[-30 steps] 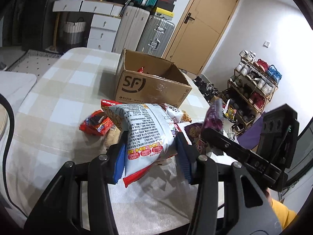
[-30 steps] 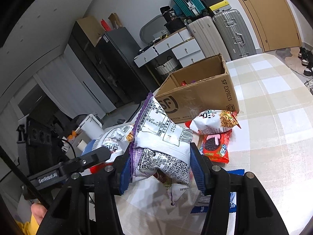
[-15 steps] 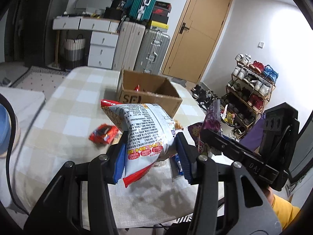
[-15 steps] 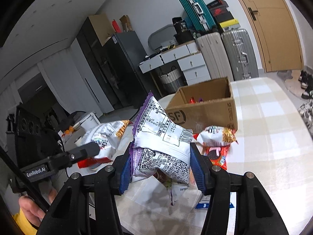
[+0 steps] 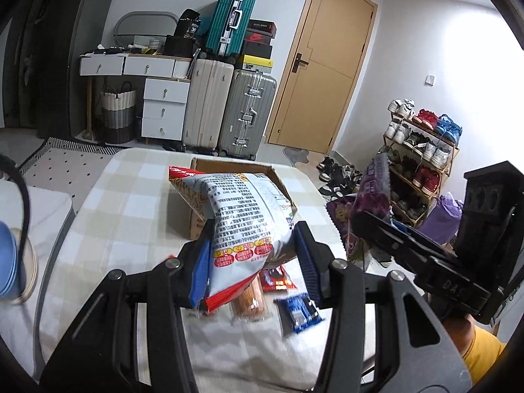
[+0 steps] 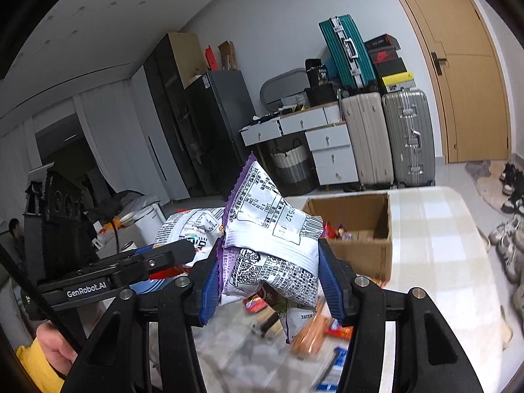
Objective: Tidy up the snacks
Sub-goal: 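Lift both held bags and carry them toward the cardboard box, then lower both held bags into the cardboard box and open both tools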
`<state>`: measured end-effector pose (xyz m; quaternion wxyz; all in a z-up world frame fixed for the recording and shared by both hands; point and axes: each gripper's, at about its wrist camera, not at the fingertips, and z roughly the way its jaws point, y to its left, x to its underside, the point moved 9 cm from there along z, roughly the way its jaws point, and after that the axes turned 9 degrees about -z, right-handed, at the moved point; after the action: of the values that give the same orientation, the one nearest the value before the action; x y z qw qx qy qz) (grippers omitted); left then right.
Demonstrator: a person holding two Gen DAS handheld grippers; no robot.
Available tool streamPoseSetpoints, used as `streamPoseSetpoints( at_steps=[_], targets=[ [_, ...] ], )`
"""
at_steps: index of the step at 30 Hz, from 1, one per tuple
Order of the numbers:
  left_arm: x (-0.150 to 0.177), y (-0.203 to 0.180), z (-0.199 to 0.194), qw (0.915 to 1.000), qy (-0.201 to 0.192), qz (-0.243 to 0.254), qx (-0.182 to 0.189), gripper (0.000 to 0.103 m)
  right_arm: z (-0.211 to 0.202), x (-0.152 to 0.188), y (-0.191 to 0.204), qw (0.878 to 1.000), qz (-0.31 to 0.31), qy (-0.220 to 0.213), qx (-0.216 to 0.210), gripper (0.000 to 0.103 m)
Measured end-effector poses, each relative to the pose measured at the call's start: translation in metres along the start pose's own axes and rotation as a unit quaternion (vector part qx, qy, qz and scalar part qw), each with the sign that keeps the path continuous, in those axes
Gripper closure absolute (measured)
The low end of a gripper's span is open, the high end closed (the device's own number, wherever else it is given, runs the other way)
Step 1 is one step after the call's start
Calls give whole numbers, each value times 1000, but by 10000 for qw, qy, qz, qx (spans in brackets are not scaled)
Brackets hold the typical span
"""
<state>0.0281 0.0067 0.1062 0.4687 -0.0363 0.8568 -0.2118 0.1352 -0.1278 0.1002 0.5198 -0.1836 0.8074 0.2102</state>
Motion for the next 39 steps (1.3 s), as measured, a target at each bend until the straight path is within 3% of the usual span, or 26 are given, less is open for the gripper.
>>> streamPoseSetpoints(
  at_steps=[18,39],
  targets=[
    [-42,26,97,9996,208,-129,-119,59,77,-32,-53,9997,-138,-45,217,49],
    [-85,56,264,9956,828,-153,-409,59,186,-36,-123,9985,87,373,398,49]
  ],
)
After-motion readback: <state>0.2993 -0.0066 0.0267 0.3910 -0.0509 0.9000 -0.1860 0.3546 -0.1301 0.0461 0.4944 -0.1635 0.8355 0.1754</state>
